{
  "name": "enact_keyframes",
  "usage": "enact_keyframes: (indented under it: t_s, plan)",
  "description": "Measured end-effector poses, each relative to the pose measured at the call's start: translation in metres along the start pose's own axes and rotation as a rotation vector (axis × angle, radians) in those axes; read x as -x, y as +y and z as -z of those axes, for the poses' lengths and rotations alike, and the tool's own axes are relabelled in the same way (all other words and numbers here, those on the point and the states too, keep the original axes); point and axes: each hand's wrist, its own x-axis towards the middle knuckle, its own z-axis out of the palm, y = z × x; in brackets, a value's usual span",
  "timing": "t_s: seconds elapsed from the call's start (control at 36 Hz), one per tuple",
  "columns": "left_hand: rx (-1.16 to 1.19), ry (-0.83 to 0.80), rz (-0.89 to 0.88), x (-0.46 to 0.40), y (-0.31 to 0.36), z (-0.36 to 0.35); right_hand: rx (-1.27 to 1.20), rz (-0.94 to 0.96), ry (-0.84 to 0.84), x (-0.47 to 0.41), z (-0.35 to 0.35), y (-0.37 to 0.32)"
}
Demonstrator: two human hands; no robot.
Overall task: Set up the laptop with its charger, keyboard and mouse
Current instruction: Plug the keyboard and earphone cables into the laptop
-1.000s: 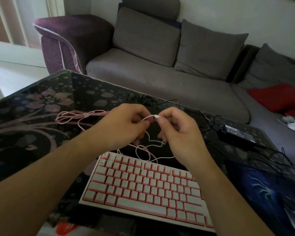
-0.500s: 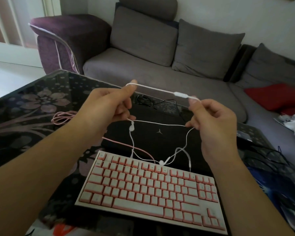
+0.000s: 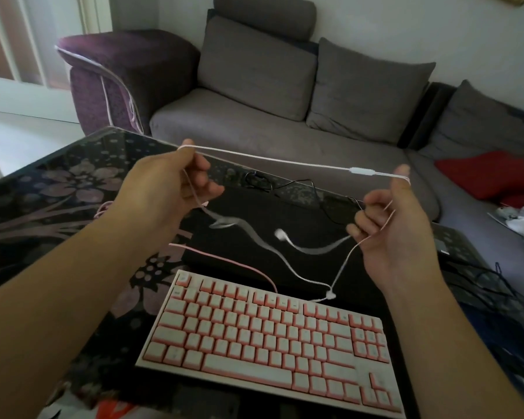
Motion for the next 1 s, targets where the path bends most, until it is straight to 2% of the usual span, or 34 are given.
enact_keyframes:
  t_s: [0.08,0.19,0.22,0.33,0.44,0.5,0.56,0.61,0.64,0.69,0.72,0.81,0.89,0.94,1.0]
  plan:
    - [-0.086,0.056,0.064,-0.005,0.001,0.010,0.128,0.113,0.052,-0.001,0.004,-0.004]
    - [-0.067,0.124,0.044,-0.011,0.006,0.022,0.467,0.403,0.198,-0.005,0.014,-0.003]
    - [-0.051,0.146,0.045,-0.012,0.008,0.024,0.453,0.403,0.206,-0.006,0.017,-0.004]
    - [0.056,0.230,0.089,-0.013,0.014,0.036,0.225,0.189,0.302,-0.009,0.028,-0.016]
    - [0.057,0.317,0.067,-0.008,0.022,0.042,0.111,0.144,0.397,-0.014,0.046,-0.022]
    - [-0.001,0.353,0.025,-0.004,0.025,0.039,0.249,0.162,0.453,-0.015,0.056,-0.024]
    - [-0.081,0.366,-0.029,0.000,0.028,0.035,0.572,0.210,0.461,-0.015,0.065,-0.026]
    - [-0.252,0.402,-0.130,0.002,0.028,0.034,0.973,0.229,0.384,-0.015,0.074,-0.025]
    - [-0.370,0.397,-0.182,0.002,0.027,0.035,1.173,0.178,0.331,-0.018,0.080,-0.022]
    - [-0.608,0.321,-0.281,0.004,0.025,0.035,1.485,-0.028,0.202,-0.022,0.083,-0.014]
    - [-0.716,0.269,-0.321,0.005,0.024,0.033,1.561,-0.155,0.134,-0.024,0.082,-0.008]
    - [-0.952,0.087,-0.341,0.008,0.022,0.026,1.625,-0.345,-0.016,-0.025,0.076,0.011]
    - [-1.044,-0.057,-0.294,0.011,0.019,0.020,1.666,-0.208,-0.148,-0.013,0.052,0.016]
    - [-1.056,-0.162,-0.268,0.014,0.016,0.013,1.448,-0.077,-0.246,0.000,0.028,0.020]
    - [-1.060,-0.288,-0.239,0.019,0.012,0.005,1.186,0.024,-0.428,0.018,-0.002,0.025]
